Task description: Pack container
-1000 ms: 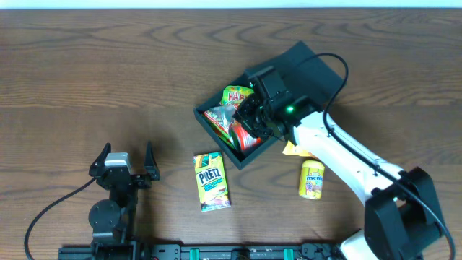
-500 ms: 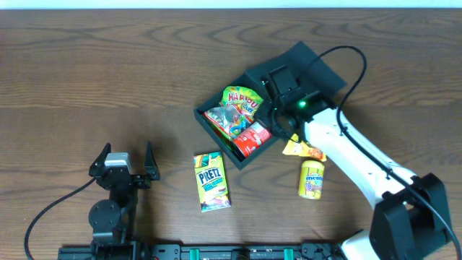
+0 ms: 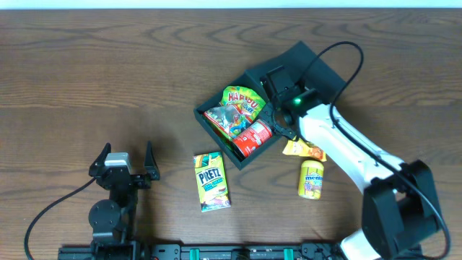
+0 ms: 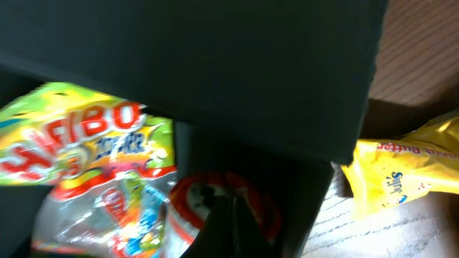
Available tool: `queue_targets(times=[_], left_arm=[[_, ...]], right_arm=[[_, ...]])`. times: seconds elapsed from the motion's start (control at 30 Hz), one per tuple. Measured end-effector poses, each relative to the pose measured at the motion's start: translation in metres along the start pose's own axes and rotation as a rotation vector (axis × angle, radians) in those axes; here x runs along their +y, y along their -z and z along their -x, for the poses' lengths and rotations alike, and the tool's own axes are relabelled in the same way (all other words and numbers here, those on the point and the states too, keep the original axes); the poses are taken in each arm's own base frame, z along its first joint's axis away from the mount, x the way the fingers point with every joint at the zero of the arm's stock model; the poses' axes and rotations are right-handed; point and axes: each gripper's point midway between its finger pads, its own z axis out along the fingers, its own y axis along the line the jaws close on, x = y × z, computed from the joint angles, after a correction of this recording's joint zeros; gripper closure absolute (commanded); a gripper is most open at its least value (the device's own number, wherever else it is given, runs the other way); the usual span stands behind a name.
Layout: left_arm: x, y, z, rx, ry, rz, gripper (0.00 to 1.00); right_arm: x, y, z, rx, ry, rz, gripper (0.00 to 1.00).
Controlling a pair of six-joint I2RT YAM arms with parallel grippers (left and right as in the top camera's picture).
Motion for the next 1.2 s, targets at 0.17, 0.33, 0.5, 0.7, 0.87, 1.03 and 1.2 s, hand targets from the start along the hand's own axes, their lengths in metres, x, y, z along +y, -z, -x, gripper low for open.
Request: queue_targets(times=[0.17,0.33,0.5,0.7,0.87,1.03,1.2], left_arm=[[0.0,0.0,0.0,0.0,0.0,0.0,0.05],[0.0,0.0,0.0,0.0,0.0,0.0,0.05],[0.0,0.0,0.0,0.0,0.0,0.0,0.05],[0.0,0.0,0.0,0.0,0.0,0.0,0.05],[0.0,0.0,0.0,0.0,0.0,0.0,0.05],[0.0,0.0,0.0,0.0,0.0,0.0,0.05],[0.0,0.0,0.0,0.0,0.0,0.0,0.05]], right_arm=[[-0.002,-0.012,-0.006,0.03,0.003,-0.021,0.98],[0.01,-0.011,-0.02,0.113,0.003,0.037,0.98],[0.01,-0.008,-0.038,0.199,0.007,0.044,0.99],[0.013,-0.007,-0.049,0.232,0.004,0.053,0.99],[0.01,-0.008,-0.041,0.182,0.001,0.033,0.98],[0.012,-0.004,-0.03,0.121,0.0,0.043,0.99],[0.017,0.028,-0.02,0.071,-0.002,0.104,0.98]])
